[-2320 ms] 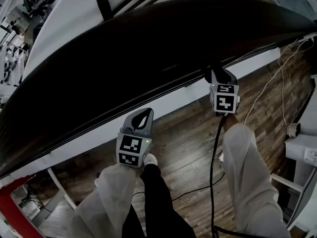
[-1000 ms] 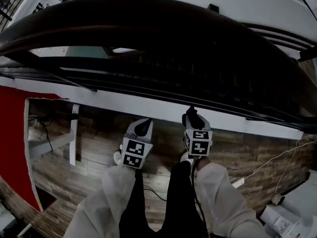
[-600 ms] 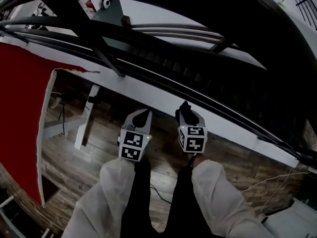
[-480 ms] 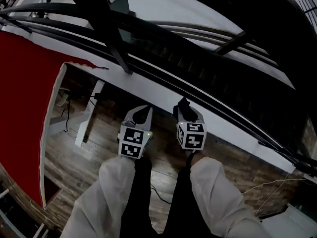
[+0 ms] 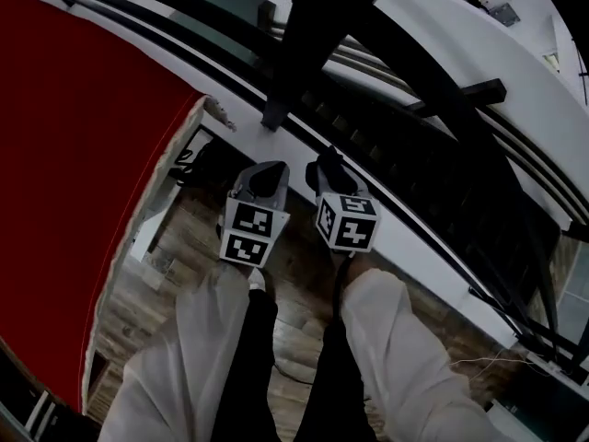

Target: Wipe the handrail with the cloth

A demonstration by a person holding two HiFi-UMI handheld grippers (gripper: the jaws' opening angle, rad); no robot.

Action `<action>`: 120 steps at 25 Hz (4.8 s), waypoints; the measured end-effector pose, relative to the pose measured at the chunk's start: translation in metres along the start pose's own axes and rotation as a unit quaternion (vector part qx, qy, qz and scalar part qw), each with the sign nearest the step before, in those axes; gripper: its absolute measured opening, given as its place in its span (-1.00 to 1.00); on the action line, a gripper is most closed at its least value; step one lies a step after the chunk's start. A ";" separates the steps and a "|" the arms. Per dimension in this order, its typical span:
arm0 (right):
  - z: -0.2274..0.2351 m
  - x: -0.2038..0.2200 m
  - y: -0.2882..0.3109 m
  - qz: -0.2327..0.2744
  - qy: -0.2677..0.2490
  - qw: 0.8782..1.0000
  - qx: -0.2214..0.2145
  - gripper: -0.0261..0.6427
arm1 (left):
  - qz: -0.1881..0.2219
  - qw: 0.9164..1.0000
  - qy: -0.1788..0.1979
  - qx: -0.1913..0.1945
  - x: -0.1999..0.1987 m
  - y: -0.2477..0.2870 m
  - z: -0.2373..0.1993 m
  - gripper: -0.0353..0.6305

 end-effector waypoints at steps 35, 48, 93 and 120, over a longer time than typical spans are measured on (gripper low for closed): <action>-0.003 -0.060 0.089 0.024 -0.023 0.999 -0.043 -0.61 | -0.021 0.999 0.003 0.030 0.028 0.030 -0.016 -0.90; 0.043 -0.022 0.037 0.028 0.006 1.000 -0.009 -0.61 | -0.034 0.998 0.021 0.040 0.036 0.027 0.026 -0.90; 0.331 0.210 -0.288 0.045 0.041 0.990 0.128 -0.61 | -0.036 0.972 0.166 0.161 0.087 0.010 0.421 -0.90; 0.503 0.337 -0.472 0.057 0.076 0.979 0.180 -0.61 | -0.039 0.948 0.198 0.247 0.129 0.034 0.713 -0.90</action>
Point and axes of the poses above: the fingertips, and each gripper's own axes: y forward along the fingers, z to its right, x out of its underside, the point moved 8 cm from there along -y, backward along the fingers, and after that the axes turned 11 degrees about -x, right-handed, at the moved point
